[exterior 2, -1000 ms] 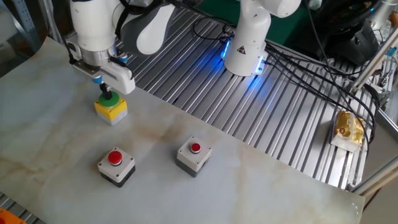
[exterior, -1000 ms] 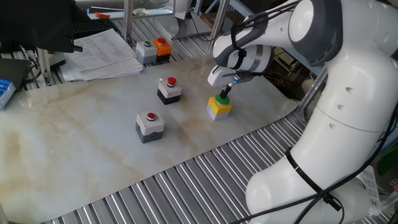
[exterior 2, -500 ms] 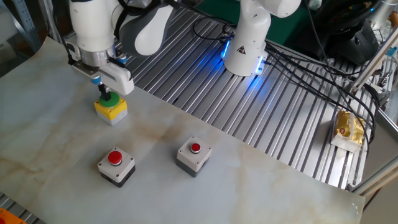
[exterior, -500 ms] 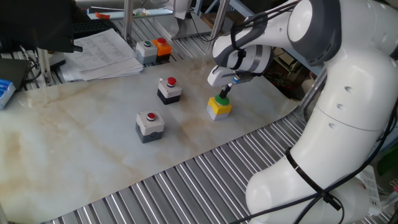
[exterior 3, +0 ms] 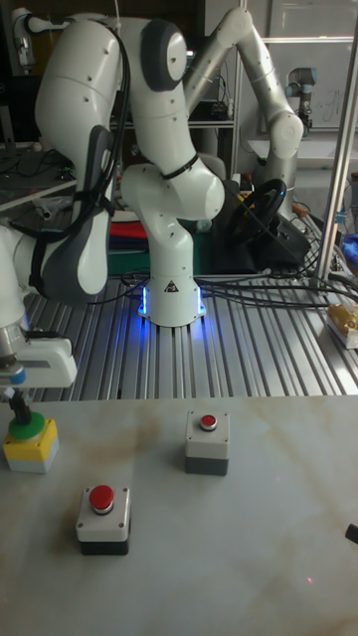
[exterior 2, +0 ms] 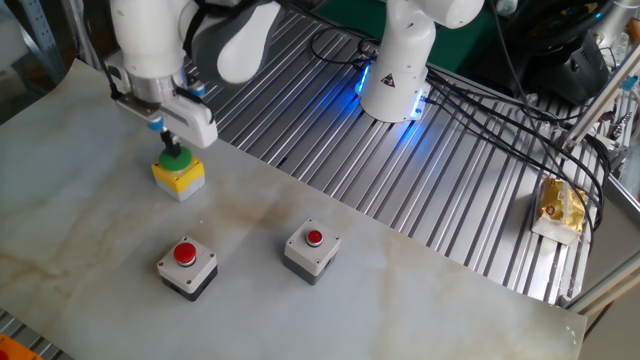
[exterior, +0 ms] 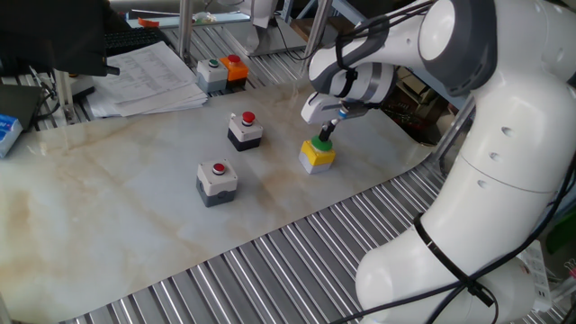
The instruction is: Press three buttons from left to right in sequence
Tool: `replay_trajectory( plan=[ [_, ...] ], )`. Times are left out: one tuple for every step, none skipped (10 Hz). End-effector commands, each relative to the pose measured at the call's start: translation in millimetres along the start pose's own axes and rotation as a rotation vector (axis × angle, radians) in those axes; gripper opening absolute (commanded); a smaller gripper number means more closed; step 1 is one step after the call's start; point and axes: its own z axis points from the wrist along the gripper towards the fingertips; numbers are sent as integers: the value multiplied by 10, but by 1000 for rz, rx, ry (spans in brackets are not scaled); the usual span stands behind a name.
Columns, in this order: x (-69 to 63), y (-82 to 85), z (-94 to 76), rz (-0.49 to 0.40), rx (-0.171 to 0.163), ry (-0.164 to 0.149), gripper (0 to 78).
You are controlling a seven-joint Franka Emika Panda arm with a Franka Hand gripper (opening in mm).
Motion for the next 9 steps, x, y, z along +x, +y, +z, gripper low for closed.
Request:
replay_trajectory(
  plan=[
    [-14, 37, -278, -2, 3, 4, 0],
    [-38, 98, -293, 3, 3, 1, 0],
    [-68, 182, -315, 12, 4, 2, 0],
    [-104, 303, -348, 24, 9, 4, 0],
    [-125, 385, -372, 27, 14, 6, 0],
    [-142, 467, -397, 34, 16, 7, 0],
    [-156, 547, -422, 37, 17, 7, 0],
    [-165, 607, -443, 40, 19, 7, 0],
    [-174, 661, -462, 38, 19, 7, 0]
  ],
)
